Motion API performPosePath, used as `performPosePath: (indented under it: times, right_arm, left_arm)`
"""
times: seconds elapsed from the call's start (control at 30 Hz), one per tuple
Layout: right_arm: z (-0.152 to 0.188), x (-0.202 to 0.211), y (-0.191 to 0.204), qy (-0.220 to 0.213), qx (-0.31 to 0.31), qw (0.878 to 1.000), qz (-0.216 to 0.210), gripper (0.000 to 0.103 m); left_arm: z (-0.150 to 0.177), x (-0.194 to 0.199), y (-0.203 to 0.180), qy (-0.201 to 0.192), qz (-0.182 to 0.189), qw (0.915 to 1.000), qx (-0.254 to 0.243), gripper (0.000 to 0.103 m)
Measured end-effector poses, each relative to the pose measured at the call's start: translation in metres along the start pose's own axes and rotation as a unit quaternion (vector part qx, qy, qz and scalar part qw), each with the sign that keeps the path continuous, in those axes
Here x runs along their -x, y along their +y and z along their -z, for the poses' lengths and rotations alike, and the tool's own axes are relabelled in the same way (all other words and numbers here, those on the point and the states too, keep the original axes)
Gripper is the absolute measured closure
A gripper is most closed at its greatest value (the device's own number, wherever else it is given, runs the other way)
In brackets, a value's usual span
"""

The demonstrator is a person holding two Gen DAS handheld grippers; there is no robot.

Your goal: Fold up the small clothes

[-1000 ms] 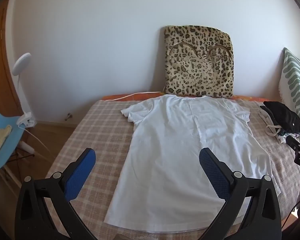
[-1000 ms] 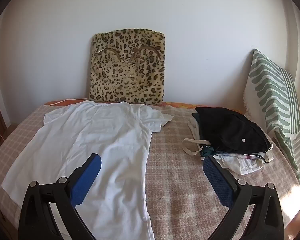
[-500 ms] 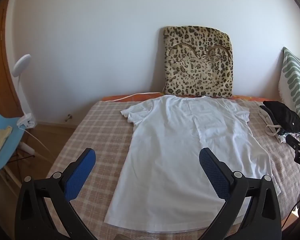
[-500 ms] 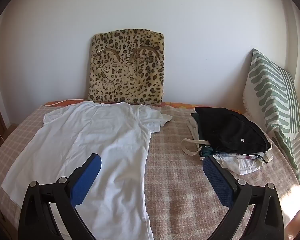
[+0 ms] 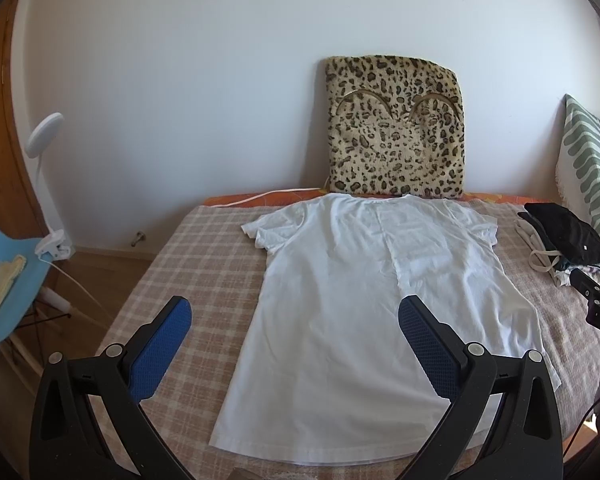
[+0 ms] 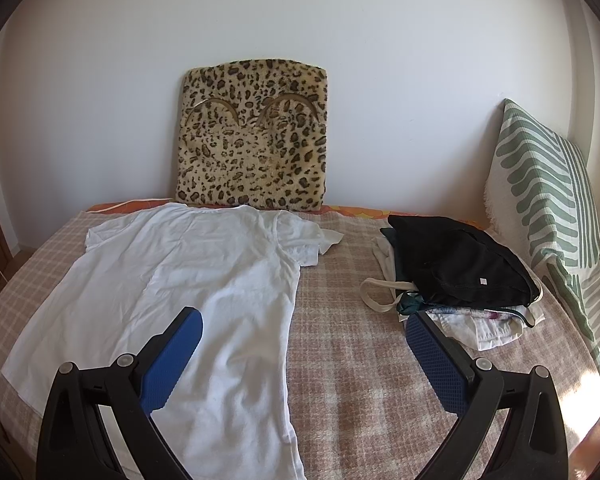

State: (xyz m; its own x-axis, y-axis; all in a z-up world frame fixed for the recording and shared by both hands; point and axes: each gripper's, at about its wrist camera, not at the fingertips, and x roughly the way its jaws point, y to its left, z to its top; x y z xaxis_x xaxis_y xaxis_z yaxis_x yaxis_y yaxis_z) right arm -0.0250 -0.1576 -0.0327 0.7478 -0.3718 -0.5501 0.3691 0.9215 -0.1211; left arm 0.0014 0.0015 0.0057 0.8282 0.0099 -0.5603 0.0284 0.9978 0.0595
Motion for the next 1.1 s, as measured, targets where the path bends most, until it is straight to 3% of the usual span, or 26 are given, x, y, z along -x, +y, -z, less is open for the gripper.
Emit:
performPosePath:
  times: [1.1]
  right_arm:
    - [0.0007, 0.0002, -0.0003, -0.002, 0.001, 1.0, 0.001, 0.0]
  left_arm:
    - [0.0013, 0.0023, -0.0013, -0.004, -0.001, 1.0, -0.001, 0.0]
